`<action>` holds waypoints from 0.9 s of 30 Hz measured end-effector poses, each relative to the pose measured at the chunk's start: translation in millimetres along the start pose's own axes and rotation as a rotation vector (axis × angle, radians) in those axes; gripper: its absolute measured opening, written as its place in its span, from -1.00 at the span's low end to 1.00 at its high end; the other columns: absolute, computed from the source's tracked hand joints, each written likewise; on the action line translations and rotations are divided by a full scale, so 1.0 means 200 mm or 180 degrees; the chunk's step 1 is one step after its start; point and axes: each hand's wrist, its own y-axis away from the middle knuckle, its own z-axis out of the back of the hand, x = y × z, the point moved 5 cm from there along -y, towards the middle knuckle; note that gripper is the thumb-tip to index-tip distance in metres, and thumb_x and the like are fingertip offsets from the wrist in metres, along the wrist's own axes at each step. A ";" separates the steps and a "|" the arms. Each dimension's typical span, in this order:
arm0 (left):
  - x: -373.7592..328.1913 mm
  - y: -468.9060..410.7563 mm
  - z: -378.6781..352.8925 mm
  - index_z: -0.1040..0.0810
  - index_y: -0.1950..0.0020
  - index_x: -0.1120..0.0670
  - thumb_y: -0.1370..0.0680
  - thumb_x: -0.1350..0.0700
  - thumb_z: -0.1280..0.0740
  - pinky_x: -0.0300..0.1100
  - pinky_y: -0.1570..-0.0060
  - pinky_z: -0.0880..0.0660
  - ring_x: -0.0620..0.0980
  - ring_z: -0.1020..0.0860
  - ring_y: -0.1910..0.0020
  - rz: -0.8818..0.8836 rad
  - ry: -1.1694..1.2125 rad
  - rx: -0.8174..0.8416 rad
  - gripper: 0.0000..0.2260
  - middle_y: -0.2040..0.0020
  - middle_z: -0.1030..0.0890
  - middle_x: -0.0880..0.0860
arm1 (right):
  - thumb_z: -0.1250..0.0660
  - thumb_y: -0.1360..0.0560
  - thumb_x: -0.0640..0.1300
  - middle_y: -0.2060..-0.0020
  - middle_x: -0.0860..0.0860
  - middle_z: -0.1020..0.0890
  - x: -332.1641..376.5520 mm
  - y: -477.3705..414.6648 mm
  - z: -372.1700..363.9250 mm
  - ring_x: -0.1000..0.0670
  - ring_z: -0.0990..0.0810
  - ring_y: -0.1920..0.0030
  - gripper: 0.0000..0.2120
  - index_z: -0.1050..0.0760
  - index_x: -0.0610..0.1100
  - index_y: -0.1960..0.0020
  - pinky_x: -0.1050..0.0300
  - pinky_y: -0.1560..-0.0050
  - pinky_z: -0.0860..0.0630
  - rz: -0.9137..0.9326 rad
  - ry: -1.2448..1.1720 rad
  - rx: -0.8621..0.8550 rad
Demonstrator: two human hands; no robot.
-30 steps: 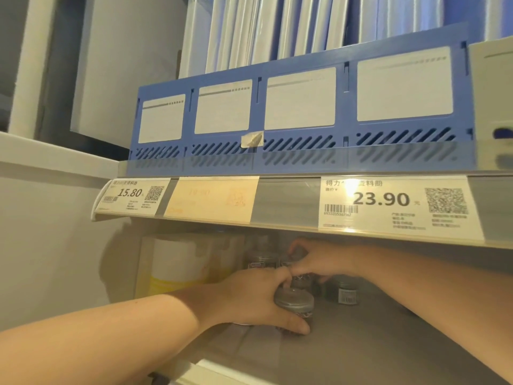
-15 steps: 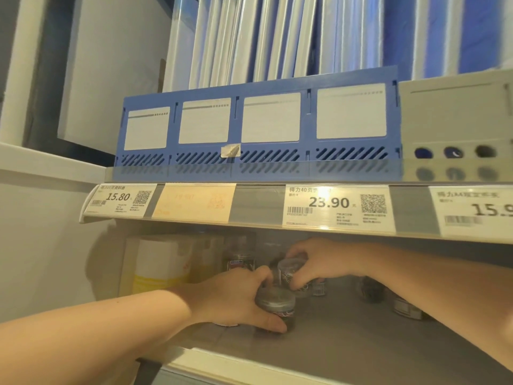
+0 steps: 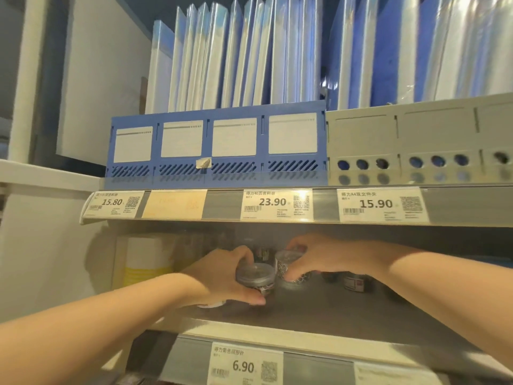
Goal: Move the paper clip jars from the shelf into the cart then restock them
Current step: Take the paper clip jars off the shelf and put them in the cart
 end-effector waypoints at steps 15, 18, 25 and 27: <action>-0.45 0.42 0.24 -0.39 -0.16 -0.01 -0.27 -0.27 -0.46 -0.24 0.14 -0.45 -0.11 -0.51 0.11 -0.0722 -0.0133 -0.0238 -0.41 0.11 -0.51 -0.11 | -0.48 -0.33 -0.01 0.05 0.12 -0.54 0.29 0.78 0.08 0.18 -0.52 0.08 -0.58 -0.44 0.07 -0.14 0.31 0.12 -0.46 -0.0290 -0.0077 -0.0410; -0.54 0.59 0.24 -0.38 -0.20 -0.01 -0.26 -0.29 -0.46 -0.25 0.14 -0.41 -0.11 -0.49 0.11 -0.0895 -0.0046 -0.0198 -0.36 0.10 -0.49 -0.11 | -0.48 -0.32 -0.03 -0.01 0.08 -0.55 0.38 1.03 0.07 0.14 -0.54 0.03 -0.55 -0.45 0.06 -0.17 0.27 0.02 -0.52 -0.0521 -0.0098 -0.0561; -0.87 1.11 0.12 -0.36 -0.19 -0.04 -0.23 -0.36 -0.41 -0.20 0.23 -0.34 -0.13 -0.43 0.22 -0.1548 0.0020 0.0231 -0.33 0.26 -0.41 -0.19 | -0.48 -0.33 -0.03 -0.08 0.15 -0.51 0.53 1.72 -0.10 0.13 -0.54 -0.04 -0.51 -0.42 0.06 -0.22 0.23 -0.01 -0.54 -0.1227 -0.0199 -0.0524; -1.02 1.25 0.10 -0.37 -0.15 -0.04 -0.25 -0.35 -0.41 -0.22 0.27 -0.32 -0.17 -0.42 0.24 -0.1777 0.0013 0.0366 -0.38 0.24 -0.41 -0.20 | -0.49 -0.33 -0.05 -0.06 0.14 -0.53 0.56 1.94 -0.12 0.17 -0.52 -0.03 -0.55 -0.44 0.05 -0.18 0.31 0.02 -0.50 -0.1370 -0.0175 -0.0571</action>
